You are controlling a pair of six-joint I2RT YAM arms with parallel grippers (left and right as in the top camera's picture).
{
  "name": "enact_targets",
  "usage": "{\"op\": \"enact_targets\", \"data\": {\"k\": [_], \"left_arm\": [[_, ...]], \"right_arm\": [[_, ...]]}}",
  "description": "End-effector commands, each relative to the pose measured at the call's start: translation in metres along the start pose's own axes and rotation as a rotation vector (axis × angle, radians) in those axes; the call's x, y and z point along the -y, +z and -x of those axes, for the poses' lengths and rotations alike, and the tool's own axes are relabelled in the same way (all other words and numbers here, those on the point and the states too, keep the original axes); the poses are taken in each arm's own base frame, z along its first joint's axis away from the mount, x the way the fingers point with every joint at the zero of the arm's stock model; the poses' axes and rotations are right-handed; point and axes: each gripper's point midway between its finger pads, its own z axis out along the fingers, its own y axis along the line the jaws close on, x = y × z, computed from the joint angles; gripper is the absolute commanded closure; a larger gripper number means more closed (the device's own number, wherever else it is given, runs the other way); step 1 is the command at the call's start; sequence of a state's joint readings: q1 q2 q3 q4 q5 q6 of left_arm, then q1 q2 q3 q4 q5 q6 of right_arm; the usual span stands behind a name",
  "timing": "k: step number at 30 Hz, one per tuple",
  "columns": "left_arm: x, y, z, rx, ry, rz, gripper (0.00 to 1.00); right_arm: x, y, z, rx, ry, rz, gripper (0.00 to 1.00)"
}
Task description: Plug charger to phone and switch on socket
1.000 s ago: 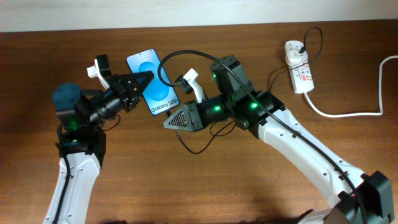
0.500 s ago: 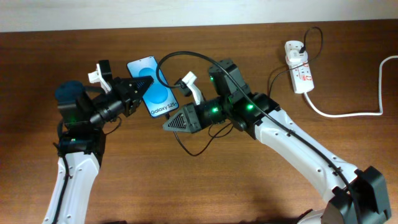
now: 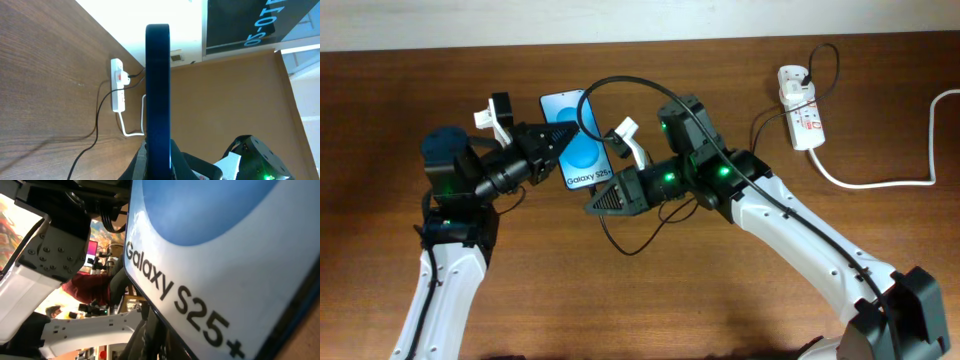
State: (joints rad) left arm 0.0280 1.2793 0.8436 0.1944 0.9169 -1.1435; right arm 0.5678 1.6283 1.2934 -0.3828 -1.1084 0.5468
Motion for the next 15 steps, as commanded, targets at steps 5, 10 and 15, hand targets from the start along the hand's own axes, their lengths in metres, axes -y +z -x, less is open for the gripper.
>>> {"op": "enact_targets", "data": {"k": [5, 10, 15], "left_arm": [[0.0175, 0.0020, -0.0641, -0.298, 0.029, -0.112, 1.00], [0.0186, 0.0012, -0.0662, -0.311, 0.029, -0.119, 1.00], [0.0207, -0.0006, -0.0707, -0.338, 0.028, -0.132, 1.00]], "right_arm": [[-0.0026, -0.0233, 0.0381, 0.143, -0.117, -0.075, 0.96], [0.0014, -0.0301, 0.0385, 0.146, -0.093, -0.076, 0.96], [-0.0019, -0.0314, 0.0435, 0.161, -0.121, -0.070, 0.96]]}}
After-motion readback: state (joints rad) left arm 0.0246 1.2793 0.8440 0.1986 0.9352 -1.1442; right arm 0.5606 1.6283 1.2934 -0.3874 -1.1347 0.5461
